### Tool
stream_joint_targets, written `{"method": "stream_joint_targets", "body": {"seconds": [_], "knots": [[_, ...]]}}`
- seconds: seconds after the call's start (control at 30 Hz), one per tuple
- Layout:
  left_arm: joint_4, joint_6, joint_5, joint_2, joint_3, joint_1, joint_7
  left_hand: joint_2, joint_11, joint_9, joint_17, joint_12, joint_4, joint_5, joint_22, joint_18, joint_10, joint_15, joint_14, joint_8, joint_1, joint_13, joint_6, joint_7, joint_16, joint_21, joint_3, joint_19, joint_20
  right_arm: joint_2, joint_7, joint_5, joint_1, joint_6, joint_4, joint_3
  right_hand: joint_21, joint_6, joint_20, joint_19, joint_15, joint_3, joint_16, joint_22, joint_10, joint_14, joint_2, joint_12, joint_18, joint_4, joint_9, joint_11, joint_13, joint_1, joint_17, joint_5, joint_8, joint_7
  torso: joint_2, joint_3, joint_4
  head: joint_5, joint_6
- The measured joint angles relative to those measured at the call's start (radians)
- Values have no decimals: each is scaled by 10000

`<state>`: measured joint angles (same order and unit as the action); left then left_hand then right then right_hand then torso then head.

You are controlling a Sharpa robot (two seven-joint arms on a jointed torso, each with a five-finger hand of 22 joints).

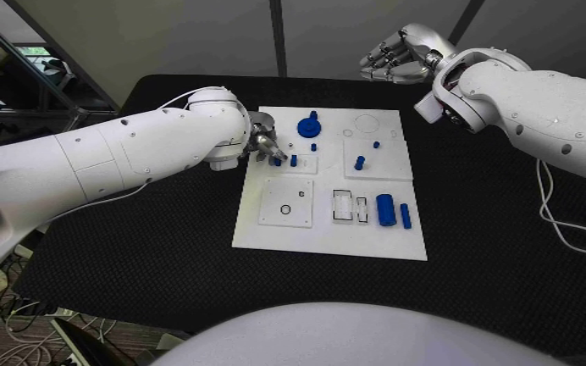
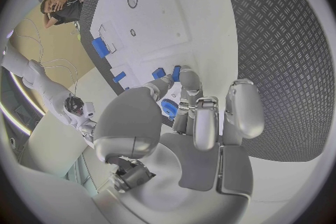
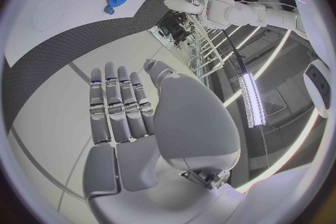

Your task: Assemble the parts on the task board

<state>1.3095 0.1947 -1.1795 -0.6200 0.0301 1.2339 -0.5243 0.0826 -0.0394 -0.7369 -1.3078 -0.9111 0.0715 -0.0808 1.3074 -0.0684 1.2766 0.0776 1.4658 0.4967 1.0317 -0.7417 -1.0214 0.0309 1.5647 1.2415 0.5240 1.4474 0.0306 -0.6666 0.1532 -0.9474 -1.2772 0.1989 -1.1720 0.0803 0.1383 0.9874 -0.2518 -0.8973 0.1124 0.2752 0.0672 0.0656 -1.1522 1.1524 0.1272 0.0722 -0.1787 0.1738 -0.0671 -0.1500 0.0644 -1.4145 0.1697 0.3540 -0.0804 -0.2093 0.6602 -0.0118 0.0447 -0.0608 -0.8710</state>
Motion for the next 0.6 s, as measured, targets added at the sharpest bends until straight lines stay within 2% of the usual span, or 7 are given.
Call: {"method": "stream_joint_targets", "body": {"seconds": [0.27, 0.6], "knots": [[-66, -11, 15, -1, 10, -14, -2, -53, 16, -117, 0, -208, 459, 0, 0, -1, 53, 12, 12, 195, -673, -151, -98, -80, 0, 220, -680, 125, -54, 6, 3, 0, 3, 0, 8, 0, 0, 0, -35, -36, 0, 0, 0, 0, 0, 0, 0, 0, -1, 0, 0, 0, 0, 0, -12, 0, 0, 0, -1, 0, 7, 4, -1], [-108, -72, 42, -2, 18, -27, -4, -131, -17, -162, 0, -257, 608, 0, 0, -1, 87, 48, -23, 273, -854, -173, -133, -115, 0, 289, -967, 124, -54, 3, 5, 0, 8, 0, 8, 0, 0, 0, -35, -35, 0, 0, 0, 0, 0, 0, 15, 0, 0, 0, 0, 0, 0, 15, -12, 0, 0, 0, -2, 2, 7, 20, 8]]}}
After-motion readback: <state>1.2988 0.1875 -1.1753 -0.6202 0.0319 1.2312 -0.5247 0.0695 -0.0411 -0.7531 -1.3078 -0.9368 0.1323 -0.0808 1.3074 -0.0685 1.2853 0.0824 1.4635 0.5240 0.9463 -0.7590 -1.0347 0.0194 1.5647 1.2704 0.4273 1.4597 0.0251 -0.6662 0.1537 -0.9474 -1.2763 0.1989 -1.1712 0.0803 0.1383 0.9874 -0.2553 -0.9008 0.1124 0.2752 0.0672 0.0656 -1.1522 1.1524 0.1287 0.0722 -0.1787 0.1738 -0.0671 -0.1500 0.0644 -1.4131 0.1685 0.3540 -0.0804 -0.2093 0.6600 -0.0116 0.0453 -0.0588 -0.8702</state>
